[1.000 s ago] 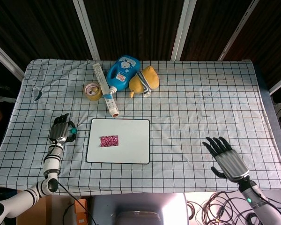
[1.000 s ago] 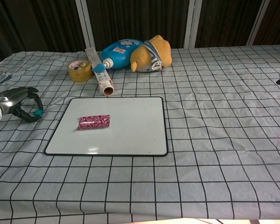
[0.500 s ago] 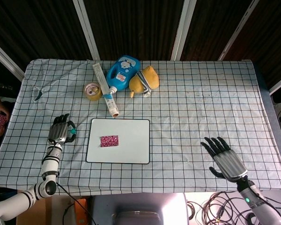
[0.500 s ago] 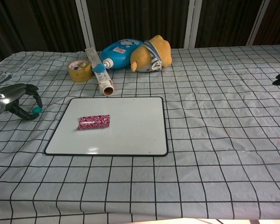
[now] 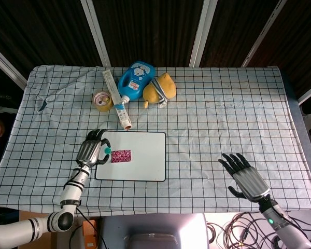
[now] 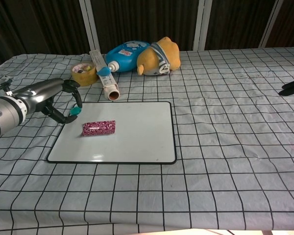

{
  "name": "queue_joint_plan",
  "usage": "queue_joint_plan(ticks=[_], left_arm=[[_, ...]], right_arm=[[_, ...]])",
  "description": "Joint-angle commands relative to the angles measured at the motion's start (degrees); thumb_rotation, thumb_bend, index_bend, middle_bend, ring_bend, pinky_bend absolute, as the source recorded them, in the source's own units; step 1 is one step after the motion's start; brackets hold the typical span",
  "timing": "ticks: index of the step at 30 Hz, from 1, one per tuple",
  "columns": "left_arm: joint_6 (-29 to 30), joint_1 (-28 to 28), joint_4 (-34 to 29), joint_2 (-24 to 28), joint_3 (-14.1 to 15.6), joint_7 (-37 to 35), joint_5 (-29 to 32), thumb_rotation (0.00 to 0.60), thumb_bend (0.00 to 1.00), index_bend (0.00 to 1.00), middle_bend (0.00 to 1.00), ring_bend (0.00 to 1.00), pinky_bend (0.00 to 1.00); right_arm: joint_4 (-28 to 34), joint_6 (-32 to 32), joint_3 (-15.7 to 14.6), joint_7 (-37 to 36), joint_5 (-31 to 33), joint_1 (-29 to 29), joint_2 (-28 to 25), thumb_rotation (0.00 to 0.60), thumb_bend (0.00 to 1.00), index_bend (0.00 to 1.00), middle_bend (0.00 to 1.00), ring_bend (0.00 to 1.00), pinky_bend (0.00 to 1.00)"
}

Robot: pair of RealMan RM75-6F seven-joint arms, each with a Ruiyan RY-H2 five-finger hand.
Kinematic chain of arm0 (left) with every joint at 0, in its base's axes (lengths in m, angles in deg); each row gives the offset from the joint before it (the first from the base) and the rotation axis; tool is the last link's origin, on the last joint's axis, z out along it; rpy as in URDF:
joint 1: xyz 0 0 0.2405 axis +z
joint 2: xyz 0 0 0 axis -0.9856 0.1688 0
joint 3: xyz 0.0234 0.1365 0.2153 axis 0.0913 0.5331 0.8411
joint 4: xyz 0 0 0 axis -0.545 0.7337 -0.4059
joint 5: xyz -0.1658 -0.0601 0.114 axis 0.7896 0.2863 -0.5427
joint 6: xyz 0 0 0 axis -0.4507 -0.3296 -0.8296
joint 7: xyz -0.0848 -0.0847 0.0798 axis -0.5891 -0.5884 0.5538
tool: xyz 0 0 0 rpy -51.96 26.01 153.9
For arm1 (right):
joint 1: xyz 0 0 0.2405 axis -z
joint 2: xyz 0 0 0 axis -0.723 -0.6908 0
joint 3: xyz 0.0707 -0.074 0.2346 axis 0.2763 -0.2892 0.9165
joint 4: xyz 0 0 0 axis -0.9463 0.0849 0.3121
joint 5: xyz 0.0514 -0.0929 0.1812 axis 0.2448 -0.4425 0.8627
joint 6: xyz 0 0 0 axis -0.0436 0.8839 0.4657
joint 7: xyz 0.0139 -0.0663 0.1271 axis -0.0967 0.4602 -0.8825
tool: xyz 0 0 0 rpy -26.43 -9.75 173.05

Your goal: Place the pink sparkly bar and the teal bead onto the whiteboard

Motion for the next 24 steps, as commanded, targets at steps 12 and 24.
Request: queue_joint_plan(ticks=[12,24], left_arm=[[0.2,-6.1,5.2,-8.0,-0.9,7.4,7.6,0.6,0.36,0.54,0.08,0.0,0.0],[0.5,-5.8,5.5,-7.1,1.0,9.3,9.7,0.6,0.36,0.46,0.07,0.0,0.0]], right_arm=[[-1.1,-0.5,-0.3,-4.0,-1.0,0.0,-1.0,0.6,0.25,0.0,0.0,0.0,0.03],[-1.0,-0.3,-0.3,-3.9,-1.3,0.0,-0.9,0.6,0.25,0.0,0.0,0.0,0.03]])
